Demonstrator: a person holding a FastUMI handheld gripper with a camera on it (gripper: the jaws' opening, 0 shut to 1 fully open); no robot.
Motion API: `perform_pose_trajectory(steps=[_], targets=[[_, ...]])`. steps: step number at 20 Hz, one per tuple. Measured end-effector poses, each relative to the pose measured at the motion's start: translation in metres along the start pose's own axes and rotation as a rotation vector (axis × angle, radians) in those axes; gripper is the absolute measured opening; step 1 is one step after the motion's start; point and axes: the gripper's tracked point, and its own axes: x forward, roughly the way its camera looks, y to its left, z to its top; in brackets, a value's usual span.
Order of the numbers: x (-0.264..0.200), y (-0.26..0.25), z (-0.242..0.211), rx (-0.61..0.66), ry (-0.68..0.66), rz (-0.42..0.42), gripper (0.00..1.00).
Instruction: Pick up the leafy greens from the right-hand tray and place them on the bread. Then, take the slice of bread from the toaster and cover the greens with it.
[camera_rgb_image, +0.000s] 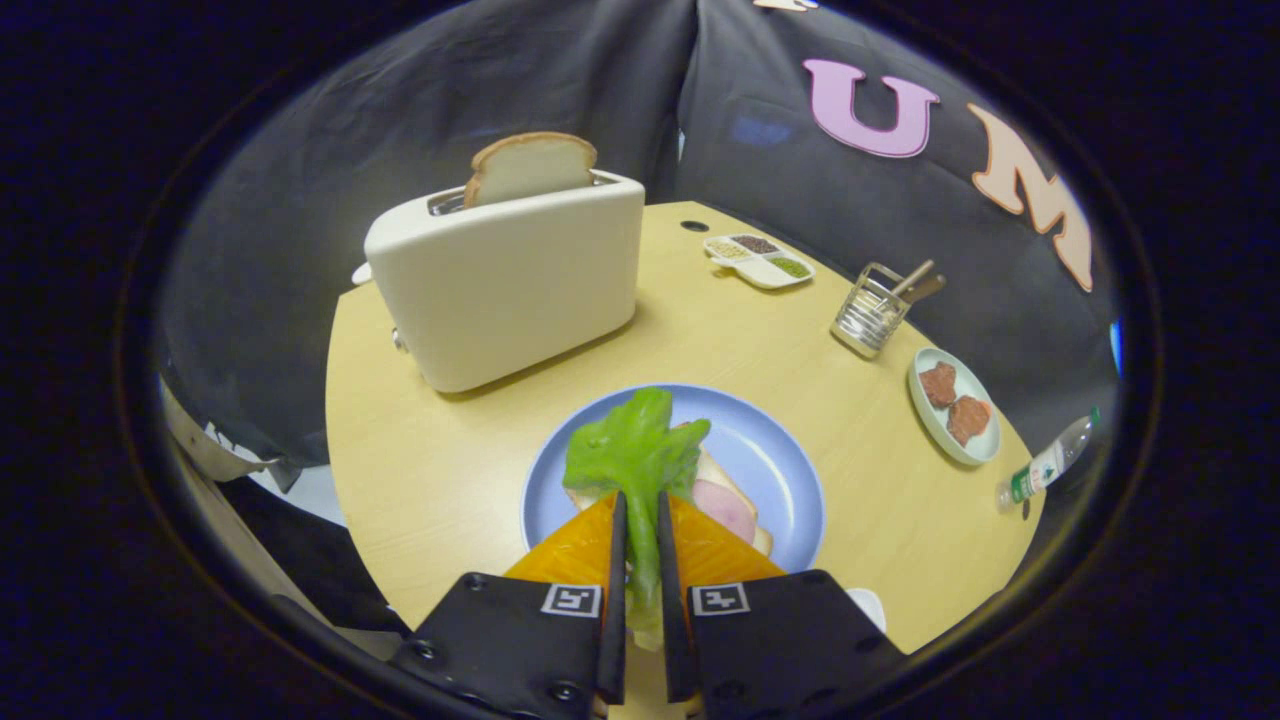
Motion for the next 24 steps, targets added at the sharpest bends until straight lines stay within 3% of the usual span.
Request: perform_pose_trajectory(steps=[6,13,15,22,24], targets=[[0.009,-0.008,-0.007,0.001,0.027,-0.029,0.28],[0.000,-0.005,-0.001,0.013,0.013,-0.041,0.74],[-0.005,0.000,0.006,0.021,-0.003,-0.040,0.79],[-0.036,0.026,0.073,0.053,-0.110,-0.018,1.00],[-0.044,0.033,0.099,0.065,-0.143,-0.012,1.00]])
